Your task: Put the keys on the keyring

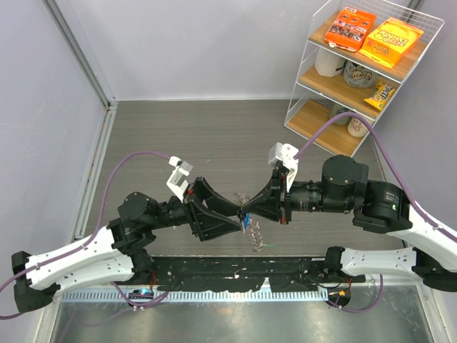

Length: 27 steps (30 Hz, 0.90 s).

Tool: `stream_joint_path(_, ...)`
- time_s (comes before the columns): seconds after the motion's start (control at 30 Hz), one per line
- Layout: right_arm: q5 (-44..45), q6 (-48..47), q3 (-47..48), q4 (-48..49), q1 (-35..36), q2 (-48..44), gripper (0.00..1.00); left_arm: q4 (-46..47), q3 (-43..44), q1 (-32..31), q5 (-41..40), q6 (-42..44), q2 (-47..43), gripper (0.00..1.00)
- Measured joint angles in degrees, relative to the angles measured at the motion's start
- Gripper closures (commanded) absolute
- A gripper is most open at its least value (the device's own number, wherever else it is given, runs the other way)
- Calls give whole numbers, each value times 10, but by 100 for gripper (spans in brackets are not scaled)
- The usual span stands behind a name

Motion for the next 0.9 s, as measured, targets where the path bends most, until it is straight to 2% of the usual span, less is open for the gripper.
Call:
stream_joint_path(0.17, 7, -4, 0, 6, 7, 3, 94, 40, 0, 0, 9, -27, 4, 39)
stream_joint_path(0.3, 10, -5, 5, 6, 10, 4, 94, 66, -3, 1, 14, -49, 14, 47)
stream_joint_path(0.7, 8, -5, 15, 9, 27, 5, 94, 106, -16, 4, 26, -88, 34, 99)
stream_joint_path(0.9, 8, -8, 16, 11, 29, 3, 94, 125, -16, 4, 33, -93, 41, 100)
